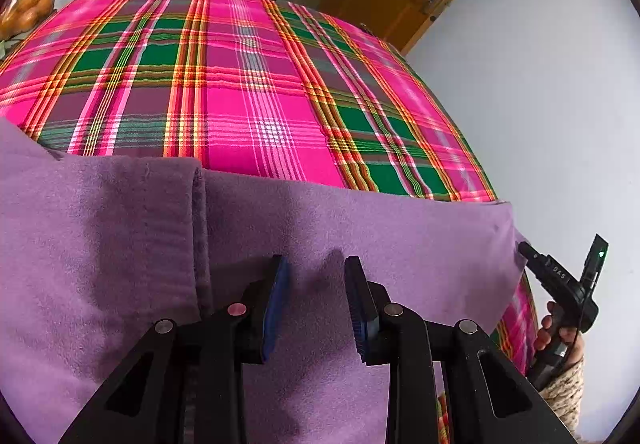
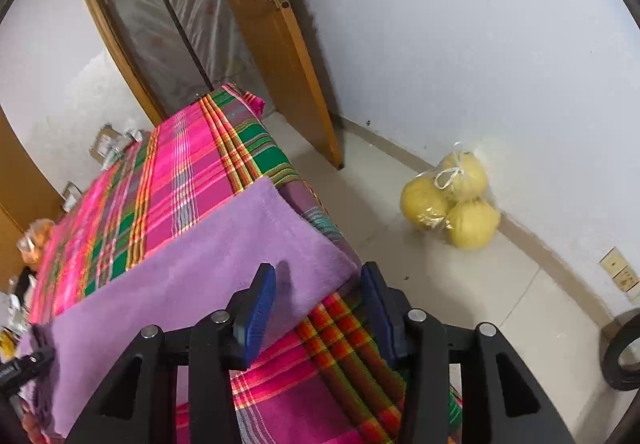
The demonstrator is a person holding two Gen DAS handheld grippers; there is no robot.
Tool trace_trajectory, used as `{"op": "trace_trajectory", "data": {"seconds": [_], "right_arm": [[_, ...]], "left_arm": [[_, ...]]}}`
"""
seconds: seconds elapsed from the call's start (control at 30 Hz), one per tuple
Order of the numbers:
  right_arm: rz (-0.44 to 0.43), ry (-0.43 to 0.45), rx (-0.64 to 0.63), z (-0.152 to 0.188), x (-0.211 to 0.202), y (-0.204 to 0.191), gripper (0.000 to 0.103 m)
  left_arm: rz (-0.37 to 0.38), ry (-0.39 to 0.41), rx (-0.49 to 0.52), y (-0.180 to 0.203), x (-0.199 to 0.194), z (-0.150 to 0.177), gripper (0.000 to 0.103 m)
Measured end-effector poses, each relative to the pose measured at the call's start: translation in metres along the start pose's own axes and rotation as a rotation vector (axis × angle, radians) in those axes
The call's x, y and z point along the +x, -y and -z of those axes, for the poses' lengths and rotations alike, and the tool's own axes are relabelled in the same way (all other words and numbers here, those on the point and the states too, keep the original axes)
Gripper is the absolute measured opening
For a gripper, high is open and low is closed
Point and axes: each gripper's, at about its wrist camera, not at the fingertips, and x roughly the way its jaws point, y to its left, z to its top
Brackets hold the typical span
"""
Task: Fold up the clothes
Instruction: 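Grasp the purple sweatshirt edge with the right gripper and lift it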
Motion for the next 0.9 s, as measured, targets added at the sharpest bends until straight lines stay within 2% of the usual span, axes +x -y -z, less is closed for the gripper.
{"op": "trace_trajectory", "data": {"seconds": [0.1, 0.23, 0.33, 0.4, 0.63, 0.77, 0.9], "right_arm": [[0.026, -0.014, -0.062, 0.001, 0.003, -0.014, 0.045], [0.035, -0.026, -0.096, 0.002, 0.007, -0.028, 0.027], [0.007, -0.032, -0.092, 0.003, 0.009, -0.031, 0.014], [-0.012, -0.029, -0.075, 0.003, 0.008, -0.029, 0.01], [-0.094, 0.016, 0.011, 0.002, -0.008, -0.007, 0.009], [-0.08, -0.034, 0.019, 0.004, 0.004, -0.003, 0.009], [-0.078, -0.034, 0.019, 0.003, 0.007, -0.004, 0.009]], "left_arm": [[0.004, 0.0, -0.004, -0.001, 0.0, 0.0, 0.03], [0.006, 0.002, -0.002, -0.001, 0.0, 0.001, 0.03], [0.008, 0.003, -0.001, -0.001, -0.001, 0.001, 0.03], [0.011, 0.002, -0.004, -0.001, -0.001, 0.001, 0.03], [0.022, -0.005, -0.009, -0.003, -0.002, 0.0, 0.03], [0.021, -0.004, -0.008, -0.003, -0.002, -0.001, 0.03], [0.017, -0.005, -0.008, -0.002, -0.002, -0.001, 0.03]]}}
